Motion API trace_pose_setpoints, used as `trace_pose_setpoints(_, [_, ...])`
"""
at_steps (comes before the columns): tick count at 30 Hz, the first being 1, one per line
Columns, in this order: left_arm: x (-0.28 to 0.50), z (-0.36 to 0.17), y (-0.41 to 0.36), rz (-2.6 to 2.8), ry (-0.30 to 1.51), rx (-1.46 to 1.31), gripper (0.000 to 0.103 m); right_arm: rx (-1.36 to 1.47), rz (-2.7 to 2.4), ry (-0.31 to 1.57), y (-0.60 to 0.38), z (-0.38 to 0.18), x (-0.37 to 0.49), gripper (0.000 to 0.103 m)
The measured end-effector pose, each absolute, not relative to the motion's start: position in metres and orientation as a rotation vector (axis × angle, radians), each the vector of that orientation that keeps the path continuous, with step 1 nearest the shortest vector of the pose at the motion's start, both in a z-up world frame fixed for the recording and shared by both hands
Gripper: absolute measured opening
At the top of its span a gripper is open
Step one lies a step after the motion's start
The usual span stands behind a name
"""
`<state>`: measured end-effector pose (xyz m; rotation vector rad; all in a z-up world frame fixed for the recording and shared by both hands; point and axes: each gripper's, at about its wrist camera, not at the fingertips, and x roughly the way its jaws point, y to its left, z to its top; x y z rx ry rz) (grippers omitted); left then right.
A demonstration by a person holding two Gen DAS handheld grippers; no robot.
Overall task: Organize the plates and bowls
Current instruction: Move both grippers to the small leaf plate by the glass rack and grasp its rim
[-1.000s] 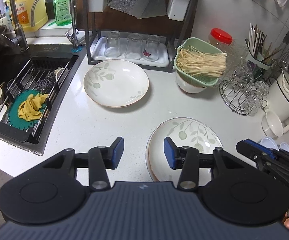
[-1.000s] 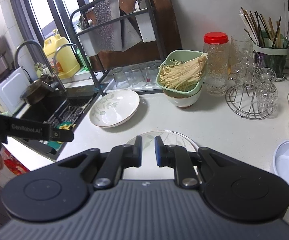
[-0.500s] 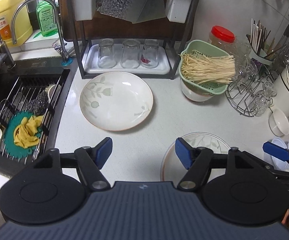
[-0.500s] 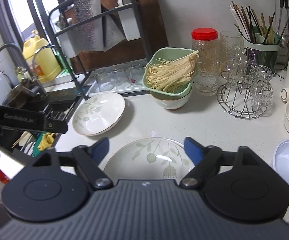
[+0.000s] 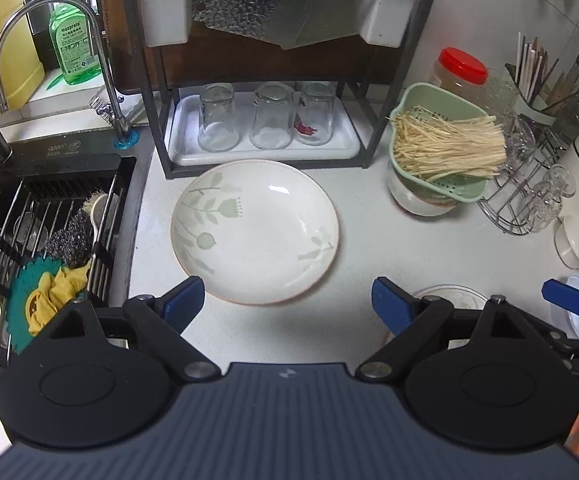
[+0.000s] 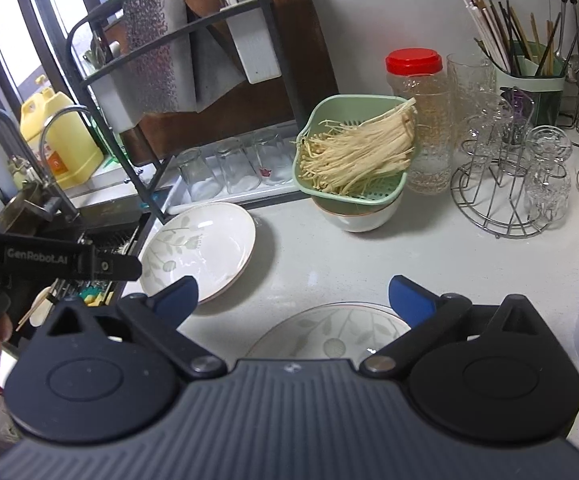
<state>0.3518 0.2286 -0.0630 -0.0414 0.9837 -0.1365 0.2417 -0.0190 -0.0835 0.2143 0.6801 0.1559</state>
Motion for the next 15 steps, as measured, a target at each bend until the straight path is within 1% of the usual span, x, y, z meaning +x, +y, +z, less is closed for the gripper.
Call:
trace_pose_setpoints(13, [0.402, -0.100, 0.285, -0.180, 1.013, -0.106, 0.093, 0.182, 0.100, 0.743, 0.015, -0.092, 0.281, 0.102])
trace_pose_setpoints(15, [0.409, -0.107, 0.292, -0.180, 1.014, -0.121, 0.093, 0.175, 0.100, 0.745, 0.021, -0.093, 0.286, 0.100])
